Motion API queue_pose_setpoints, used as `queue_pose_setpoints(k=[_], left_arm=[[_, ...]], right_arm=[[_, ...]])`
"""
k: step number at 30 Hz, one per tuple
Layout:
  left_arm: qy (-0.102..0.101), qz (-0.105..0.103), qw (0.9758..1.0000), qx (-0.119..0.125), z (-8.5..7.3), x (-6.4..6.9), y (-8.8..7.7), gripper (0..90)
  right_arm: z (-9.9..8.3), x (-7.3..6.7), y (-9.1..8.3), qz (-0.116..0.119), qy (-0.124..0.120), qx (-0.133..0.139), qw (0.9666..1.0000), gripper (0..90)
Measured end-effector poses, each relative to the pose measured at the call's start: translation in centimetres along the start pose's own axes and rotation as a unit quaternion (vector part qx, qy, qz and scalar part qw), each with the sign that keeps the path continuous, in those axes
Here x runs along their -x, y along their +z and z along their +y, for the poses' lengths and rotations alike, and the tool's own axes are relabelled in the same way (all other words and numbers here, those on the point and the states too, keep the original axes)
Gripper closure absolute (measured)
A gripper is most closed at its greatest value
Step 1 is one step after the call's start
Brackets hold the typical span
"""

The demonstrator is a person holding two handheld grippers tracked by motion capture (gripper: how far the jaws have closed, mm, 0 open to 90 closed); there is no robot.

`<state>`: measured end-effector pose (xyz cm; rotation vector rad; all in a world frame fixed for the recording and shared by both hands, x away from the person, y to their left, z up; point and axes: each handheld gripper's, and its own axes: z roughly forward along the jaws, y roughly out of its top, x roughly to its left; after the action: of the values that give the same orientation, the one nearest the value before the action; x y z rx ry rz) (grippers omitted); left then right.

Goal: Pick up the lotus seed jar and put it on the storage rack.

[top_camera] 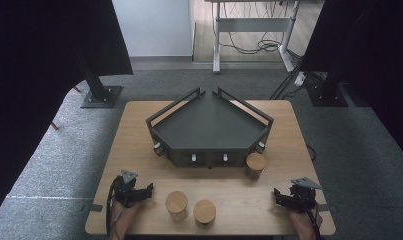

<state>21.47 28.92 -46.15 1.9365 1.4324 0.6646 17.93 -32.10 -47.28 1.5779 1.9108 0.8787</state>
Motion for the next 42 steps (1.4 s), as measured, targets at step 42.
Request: queue_pose_setpoints(k=[42], left_arm=[[-0.005, -0.023, 0.9974, 0.069, -1.8, -0.6, -2.3, 8.1]], right_arm=[[0.1, 0.1, 0.1, 0.007, -0.007, -0.003, 0.9999, 7.6]])
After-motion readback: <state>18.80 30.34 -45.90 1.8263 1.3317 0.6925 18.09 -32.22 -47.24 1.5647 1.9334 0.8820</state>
